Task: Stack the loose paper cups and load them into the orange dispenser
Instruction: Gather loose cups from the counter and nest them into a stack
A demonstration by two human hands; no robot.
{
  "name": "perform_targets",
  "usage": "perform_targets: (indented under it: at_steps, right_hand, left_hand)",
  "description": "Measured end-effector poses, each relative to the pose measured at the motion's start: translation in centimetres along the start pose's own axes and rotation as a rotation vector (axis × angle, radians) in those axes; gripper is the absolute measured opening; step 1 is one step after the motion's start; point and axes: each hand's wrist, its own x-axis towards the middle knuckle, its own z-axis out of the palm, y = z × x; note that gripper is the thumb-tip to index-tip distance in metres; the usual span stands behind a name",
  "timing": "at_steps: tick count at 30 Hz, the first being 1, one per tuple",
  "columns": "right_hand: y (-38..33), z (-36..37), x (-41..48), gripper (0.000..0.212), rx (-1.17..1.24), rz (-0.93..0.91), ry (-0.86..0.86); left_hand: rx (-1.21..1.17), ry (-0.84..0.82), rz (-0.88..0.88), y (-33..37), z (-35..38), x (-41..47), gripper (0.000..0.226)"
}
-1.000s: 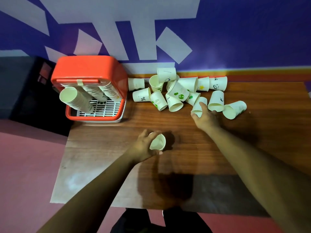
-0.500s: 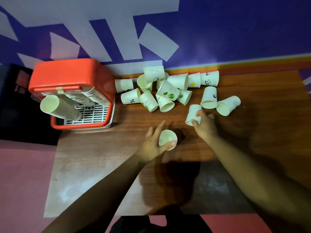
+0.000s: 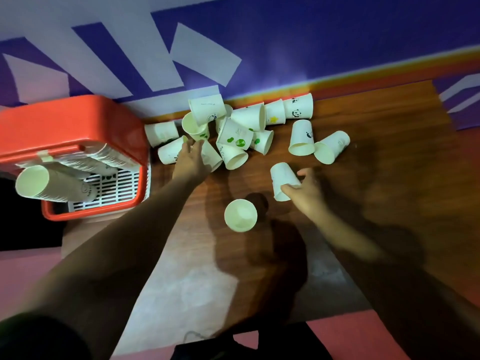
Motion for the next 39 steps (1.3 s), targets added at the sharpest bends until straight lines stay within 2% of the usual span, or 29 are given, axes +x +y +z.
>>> perform_targets:
  at_steps: [2, 5, 7, 12, 17, 20, 24, 26, 30, 33, 36, 39]
  right_hand:
    - [-0.5, -1.0, -1.3, 0.056, 0.052, -0.026, -0.024]
    - [-2.3, -2.7, -3.3, 0.049, 0.059, -0.168, -0.101]
    - [-3.6, -3.5, -4.8, 0.048, 0.056, -0.254, -0.193]
    - [-5.8, -3.5, -8.0, 0.054, 0.004, -0.445, -0.325]
    - [-5.8, -0.9, -9.4, 0.051, -0.298, -0.692, -0.310]
    - [-4.4, 1.8, -9.4, 0.058, -0.533, -0.910, -0.215]
    - [-2.1, 4.7, -8.7, 0.068, -0.646, -1.018, -0.178]
    - [-1.5, 5.5, -8.7, 0.073, -0.599, -0.990, -0.182]
    - [-1.2, 5.3, -9.1, 0.087, -0.280, -0.733, -0.290]
    - [-1.2, 3.8, -8.7, 0.074, -0.067, -0.494, -0.212]
    - [-1.0, 1.7, -6.9, 0.061, -0.028, -0.314, -0.148]
    - [-0.8, -0.1, -5.2, 0.054, -0.071, -0.282, -0.082]
  left_hand:
    - [-0.043, 0.006, -0.031, -0.3, 0.2, 0.6, 0.069]
    - [-0.066, 0.061, -0.020, -0.6, 0.3, 1.0, 0.055]
    - [-0.076, 0.092, 0.007, -0.7, 0.3, 1.0, 0.047]
    - [-0.291, 0.114, 0.000, 0.2, -0.9, -0.8, 0.033]
    - [-0.413, 0.144, 0.049, -1.1, -2.7, -3.5, 0.015]
    - [-0.460, 0.214, 0.097, -3.1, -3.3, -4.9, 0.012]
    - [-0.667, 0.131, 0.137, -4.6, -3.7, -7.3, 0.008]
    - [-0.755, 0.049, 0.146, -4.8, -3.9, -8.7, 0.009]
    - [-0.904, -0.118, 0.152, -3.4, -4.9, -11.5, 0.011]
    - [-0.981, -0.214, 0.216, -2.2, -5.6, -13.0, 0.046]
    - [-0.869, -0.289, 0.282, -1.4, -5.3, -14.2, 0.074]
    - [-0.609, -0.375, 0.391, -0.4, -4.2, -15.1, 0.077]
